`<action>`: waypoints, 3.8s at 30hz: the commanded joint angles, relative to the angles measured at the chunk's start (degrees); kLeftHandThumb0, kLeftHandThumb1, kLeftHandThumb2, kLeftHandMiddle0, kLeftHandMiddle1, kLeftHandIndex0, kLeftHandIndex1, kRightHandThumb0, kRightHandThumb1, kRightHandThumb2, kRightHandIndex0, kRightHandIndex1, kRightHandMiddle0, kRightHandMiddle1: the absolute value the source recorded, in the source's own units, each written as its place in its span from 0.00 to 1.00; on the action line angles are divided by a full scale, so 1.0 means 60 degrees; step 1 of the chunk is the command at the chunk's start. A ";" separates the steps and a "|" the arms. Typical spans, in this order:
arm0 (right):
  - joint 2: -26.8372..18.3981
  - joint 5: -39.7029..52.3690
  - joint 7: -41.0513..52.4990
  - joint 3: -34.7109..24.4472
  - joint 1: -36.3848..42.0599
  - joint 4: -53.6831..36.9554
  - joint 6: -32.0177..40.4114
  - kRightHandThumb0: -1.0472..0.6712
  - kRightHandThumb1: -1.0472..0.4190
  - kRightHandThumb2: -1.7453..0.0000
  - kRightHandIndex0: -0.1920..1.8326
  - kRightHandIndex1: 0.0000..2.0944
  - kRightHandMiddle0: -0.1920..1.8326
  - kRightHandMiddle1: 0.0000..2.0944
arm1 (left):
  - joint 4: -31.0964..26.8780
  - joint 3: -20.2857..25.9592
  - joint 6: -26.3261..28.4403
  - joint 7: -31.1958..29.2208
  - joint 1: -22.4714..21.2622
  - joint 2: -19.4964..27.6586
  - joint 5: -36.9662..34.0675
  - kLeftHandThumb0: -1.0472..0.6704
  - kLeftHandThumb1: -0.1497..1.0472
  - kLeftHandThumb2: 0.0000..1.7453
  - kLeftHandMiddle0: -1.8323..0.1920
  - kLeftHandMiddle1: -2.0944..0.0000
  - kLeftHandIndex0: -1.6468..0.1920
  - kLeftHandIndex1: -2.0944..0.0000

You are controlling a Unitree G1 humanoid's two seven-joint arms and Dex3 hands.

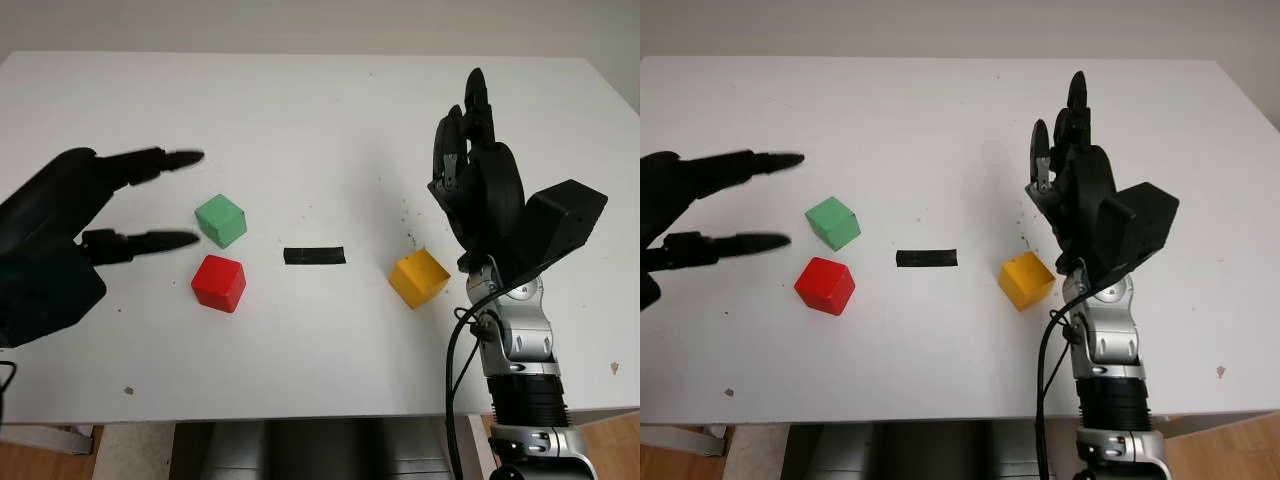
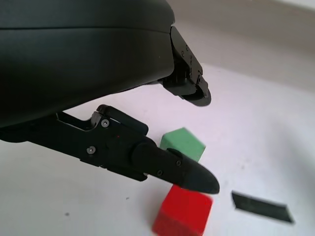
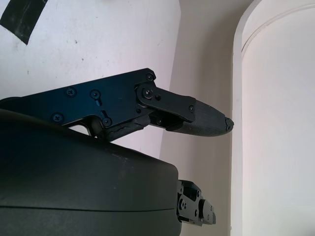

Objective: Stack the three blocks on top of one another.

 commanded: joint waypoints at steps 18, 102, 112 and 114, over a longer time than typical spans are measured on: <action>-0.0003 -0.0087 -0.0142 0.0071 -0.0220 0.0026 0.0077 0.29 0.00 0.60 0.00 0.00 0.00 0.00 | -0.0460 -0.1020 -0.2007 0.0105 0.0390 0.0087 0.2584 0.18 0.90 0.04 1.00 1.00 0.62 0.97; 0.0013 -0.0143 -0.0124 0.0054 -0.0026 -0.0343 0.0484 0.27 0.00 0.64 0.00 0.00 0.00 0.00 | 0.1065 -0.2316 -0.4883 0.3314 0.0117 -0.1000 0.7357 0.37 0.99 0.04 0.83 0.97 0.84 0.23; 0.0069 -0.0196 -0.0168 0.0106 -0.0053 -0.0293 0.0455 0.26 0.00 0.65 0.00 0.00 0.00 0.00 | 0.1128 -0.2548 -0.4927 0.2741 -0.2029 -0.1226 0.6716 0.35 0.99 0.04 0.80 0.98 0.80 0.27; 0.0081 -0.0198 -0.0176 0.0113 -0.0045 -0.0298 0.0454 0.26 0.00 0.65 0.00 0.00 0.00 0.00 | 0.1398 -0.2779 -0.5026 0.2816 -0.2447 -0.1403 0.6570 0.35 0.99 0.03 0.82 0.98 0.78 0.30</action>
